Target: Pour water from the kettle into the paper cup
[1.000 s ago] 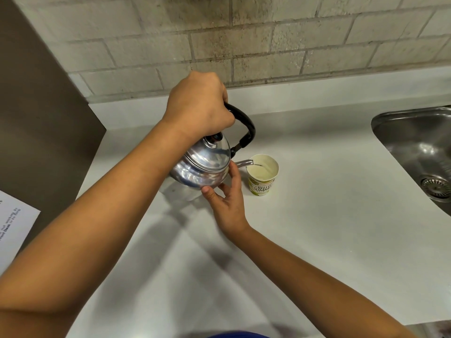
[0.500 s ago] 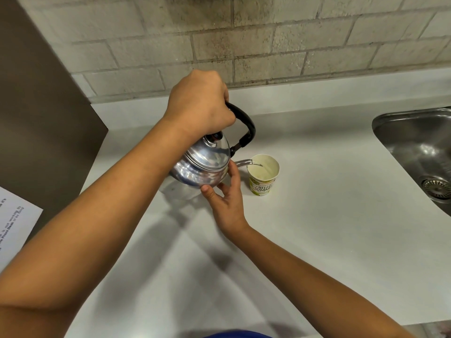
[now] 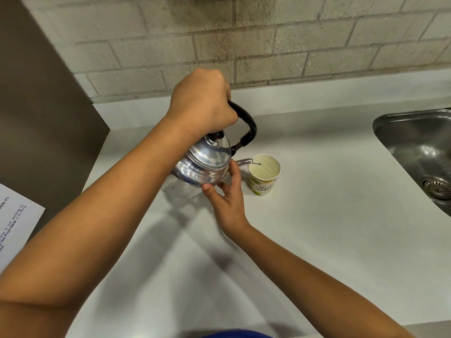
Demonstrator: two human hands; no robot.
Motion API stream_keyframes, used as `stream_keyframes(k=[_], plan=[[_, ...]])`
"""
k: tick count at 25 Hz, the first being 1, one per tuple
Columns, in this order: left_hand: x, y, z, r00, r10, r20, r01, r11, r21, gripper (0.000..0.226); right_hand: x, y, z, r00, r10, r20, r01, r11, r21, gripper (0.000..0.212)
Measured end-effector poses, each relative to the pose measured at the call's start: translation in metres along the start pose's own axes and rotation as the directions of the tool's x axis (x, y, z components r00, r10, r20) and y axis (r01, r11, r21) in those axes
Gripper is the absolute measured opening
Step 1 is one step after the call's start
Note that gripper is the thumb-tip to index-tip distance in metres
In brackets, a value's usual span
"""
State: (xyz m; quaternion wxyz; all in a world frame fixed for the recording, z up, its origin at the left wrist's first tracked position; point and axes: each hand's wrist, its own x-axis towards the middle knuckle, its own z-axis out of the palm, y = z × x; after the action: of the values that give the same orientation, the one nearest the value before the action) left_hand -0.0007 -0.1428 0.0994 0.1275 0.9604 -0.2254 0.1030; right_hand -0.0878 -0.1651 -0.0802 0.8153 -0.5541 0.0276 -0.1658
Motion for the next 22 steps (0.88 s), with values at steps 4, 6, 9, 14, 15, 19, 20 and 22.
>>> stream_keyframes(k=[4,6,9,14,15,19,20,22], plan=[[-0.0008,0.0002,-0.0011,1.0,-0.004,0.004,0.004,1.0,0.0,0.011,-0.0002,0.0003,0.0002,1.0,-0.004,0.0,0.004,1.0,0.005,0.067],[-0.0012,0.0006,-0.0017,1.0,-0.012,0.006,0.012,1.0,-0.003,0.01,-0.0001,0.0006,0.0001,1.0,-0.003,0.002,0.003,1.0,0.014,0.066],[-0.0015,0.0011,-0.002,1.0,-0.013,0.008,0.013,1.0,-0.007,0.01,-0.0002,0.0005,-0.0001,1.0,-0.001,0.007,0.001,1.0,0.016,0.066],[-0.0017,0.0014,-0.0019,1.0,-0.015,0.007,0.015,1.0,-0.006,0.009,-0.0003,0.0004,0.0002,1.0,-0.002,0.008,0.002,1.0,0.005,0.066],[-0.0017,0.0014,-0.0019,1.0,-0.017,0.008,0.017,1.0,-0.006,0.009,-0.0002,0.0007,0.0002,1.0,-0.002,0.01,0.002,1.0,0.005,0.066],[-0.0013,0.0009,-0.002,1.0,-0.019,0.004,0.019,1.0,-0.004,0.009,0.001,0.002,-0.0007,1.0,-0.003,0.01,0.003,1.0,0.007,0.067],[-0.0012,0.001,-0.002,1.0,-0.019,0.004,0.019,1.0,-0.004,0.01,0.0011,0.0021,-0.0009,1.0,-0.002,0.012,0.002,1.0,0.005,0.067],[-0.0012,0.0011,-0.002,1.0,-0.02,0.002,0.02,1.0,-0.001,0.01,0.0011,0.0023,-0.0012,1.0,0.0,0.014,0.0,1.0,0.003,0.067]])
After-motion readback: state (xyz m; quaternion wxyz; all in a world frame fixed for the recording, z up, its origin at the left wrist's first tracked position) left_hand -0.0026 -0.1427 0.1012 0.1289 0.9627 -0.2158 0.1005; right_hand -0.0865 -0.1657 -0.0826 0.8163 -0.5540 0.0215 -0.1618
